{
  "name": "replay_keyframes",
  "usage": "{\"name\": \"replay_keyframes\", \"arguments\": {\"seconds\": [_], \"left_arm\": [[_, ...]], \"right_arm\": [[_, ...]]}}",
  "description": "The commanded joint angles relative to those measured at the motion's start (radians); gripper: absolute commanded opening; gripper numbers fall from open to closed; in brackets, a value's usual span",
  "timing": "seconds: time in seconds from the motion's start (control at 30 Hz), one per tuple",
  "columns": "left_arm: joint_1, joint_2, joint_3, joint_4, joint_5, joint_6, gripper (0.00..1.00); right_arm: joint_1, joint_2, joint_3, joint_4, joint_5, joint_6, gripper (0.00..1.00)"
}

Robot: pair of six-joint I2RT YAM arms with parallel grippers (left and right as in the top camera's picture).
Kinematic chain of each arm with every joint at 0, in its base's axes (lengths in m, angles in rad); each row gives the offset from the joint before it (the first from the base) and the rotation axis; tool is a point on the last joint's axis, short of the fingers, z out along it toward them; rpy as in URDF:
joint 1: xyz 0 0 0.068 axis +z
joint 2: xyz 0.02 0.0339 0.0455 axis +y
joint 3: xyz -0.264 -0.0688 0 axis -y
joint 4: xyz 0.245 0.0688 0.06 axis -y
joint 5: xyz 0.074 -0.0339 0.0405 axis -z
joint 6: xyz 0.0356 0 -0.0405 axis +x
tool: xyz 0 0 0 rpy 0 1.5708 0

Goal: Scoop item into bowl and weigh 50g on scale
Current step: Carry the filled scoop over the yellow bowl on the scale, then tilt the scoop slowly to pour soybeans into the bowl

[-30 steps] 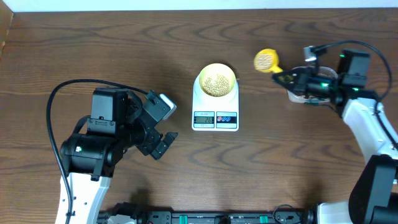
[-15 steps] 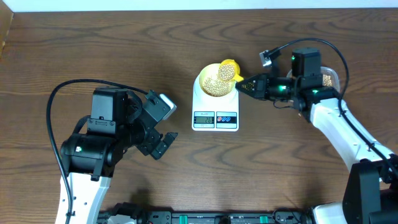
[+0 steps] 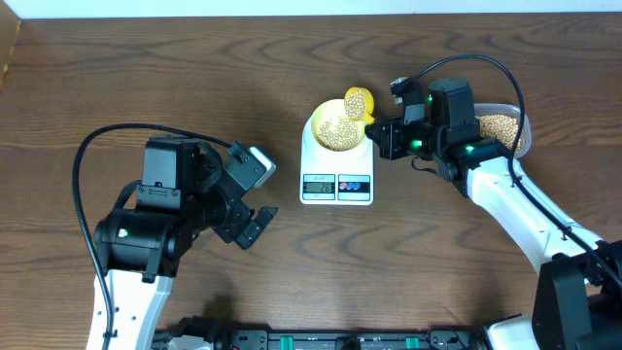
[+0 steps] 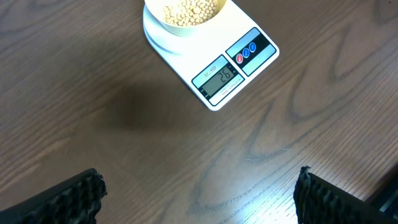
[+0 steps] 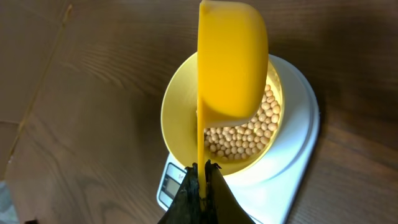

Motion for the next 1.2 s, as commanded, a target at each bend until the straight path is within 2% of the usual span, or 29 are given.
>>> {"name": "replay_keyframes", "arguments": {"seconds": [0.0,0.23,1.17], "left_arm": [[0.005,0.0,0.019,0.001,-0.002,0.018,0.99],[0.005,0.0,0.019,0.001,-0.002,0.018,0.99],[0.005,0.0,0.019,0.001,-0.002,0.018,0.99]], "right_arm": [[0.012,-0.012,0.005,0.006,0.019,-0.048,0.01],[0.057,-0.012,0.005,0.006,0.025,-0.154,0.01],[0.076,-0.012,0.005,0.002,0.06,-0.157,0.01]]}}
